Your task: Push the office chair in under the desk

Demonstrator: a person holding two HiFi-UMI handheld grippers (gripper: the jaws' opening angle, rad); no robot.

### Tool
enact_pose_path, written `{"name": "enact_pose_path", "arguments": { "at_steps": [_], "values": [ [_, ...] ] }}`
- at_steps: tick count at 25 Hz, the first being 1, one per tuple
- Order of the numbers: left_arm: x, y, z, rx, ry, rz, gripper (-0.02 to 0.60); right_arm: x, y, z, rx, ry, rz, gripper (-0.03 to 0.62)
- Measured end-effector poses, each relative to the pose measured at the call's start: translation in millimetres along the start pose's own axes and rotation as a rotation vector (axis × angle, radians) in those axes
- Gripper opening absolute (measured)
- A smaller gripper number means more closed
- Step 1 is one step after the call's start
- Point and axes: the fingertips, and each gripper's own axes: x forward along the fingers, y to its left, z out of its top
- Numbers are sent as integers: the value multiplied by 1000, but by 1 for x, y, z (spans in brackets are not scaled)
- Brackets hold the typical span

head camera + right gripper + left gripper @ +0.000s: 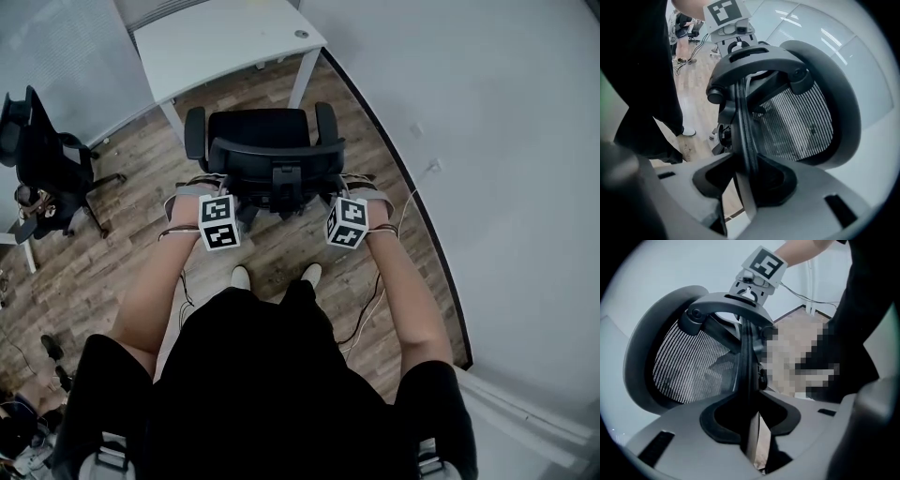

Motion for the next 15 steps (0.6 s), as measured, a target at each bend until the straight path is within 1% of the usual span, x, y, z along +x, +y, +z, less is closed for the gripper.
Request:
{"name": "enact_pose_path", "arguments": {
  "at_steps": [6,10,12,15],
  "values": [
    [11,13,13,-73,51,1,109,7,-20,-17,-70,-45,-3,138],
    [39,48,52,-134,86,7,109,25,-65,-64,-119,-87,17,138],
    [47,55,66,-162,101,11,109,30,-76,-79,-142,-104,24,138],
    [54,57,79,-198,114,25,109,35,-85,-93,-178,-134,24,138]
  ]
}}
